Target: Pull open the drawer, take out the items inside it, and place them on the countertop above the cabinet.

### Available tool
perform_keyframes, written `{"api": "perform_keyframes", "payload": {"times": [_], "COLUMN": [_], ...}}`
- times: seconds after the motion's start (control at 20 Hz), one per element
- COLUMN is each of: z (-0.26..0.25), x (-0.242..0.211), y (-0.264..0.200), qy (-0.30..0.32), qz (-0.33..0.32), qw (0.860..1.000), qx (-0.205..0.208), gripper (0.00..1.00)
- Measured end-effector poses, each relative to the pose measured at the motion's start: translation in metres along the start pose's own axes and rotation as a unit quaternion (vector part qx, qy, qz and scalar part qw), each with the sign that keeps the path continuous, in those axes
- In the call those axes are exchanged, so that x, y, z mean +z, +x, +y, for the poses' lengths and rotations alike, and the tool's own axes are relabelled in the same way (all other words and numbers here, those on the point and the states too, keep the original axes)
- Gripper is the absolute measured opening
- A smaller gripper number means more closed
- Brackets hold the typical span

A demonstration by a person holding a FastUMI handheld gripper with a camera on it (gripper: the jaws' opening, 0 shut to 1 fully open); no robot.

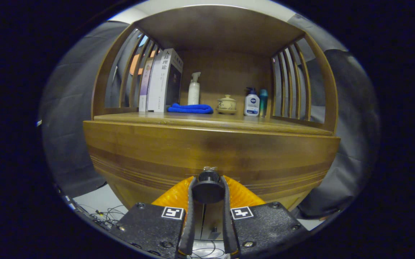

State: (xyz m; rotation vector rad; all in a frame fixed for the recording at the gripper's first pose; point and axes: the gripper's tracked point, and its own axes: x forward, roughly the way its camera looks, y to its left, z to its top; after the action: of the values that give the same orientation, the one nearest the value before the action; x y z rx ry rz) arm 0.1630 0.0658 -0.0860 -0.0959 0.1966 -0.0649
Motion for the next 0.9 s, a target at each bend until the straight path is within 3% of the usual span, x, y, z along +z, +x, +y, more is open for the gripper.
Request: {"api": "perform_keyframes", "payload": {"times": [0.9], "z": [0.001], "x": [-0.03], "y": [-0.139], "qy": [0.043], "qz": [-0.008], "qw": [0.999], "qx": [0.018], "gripper": [0.34]}}
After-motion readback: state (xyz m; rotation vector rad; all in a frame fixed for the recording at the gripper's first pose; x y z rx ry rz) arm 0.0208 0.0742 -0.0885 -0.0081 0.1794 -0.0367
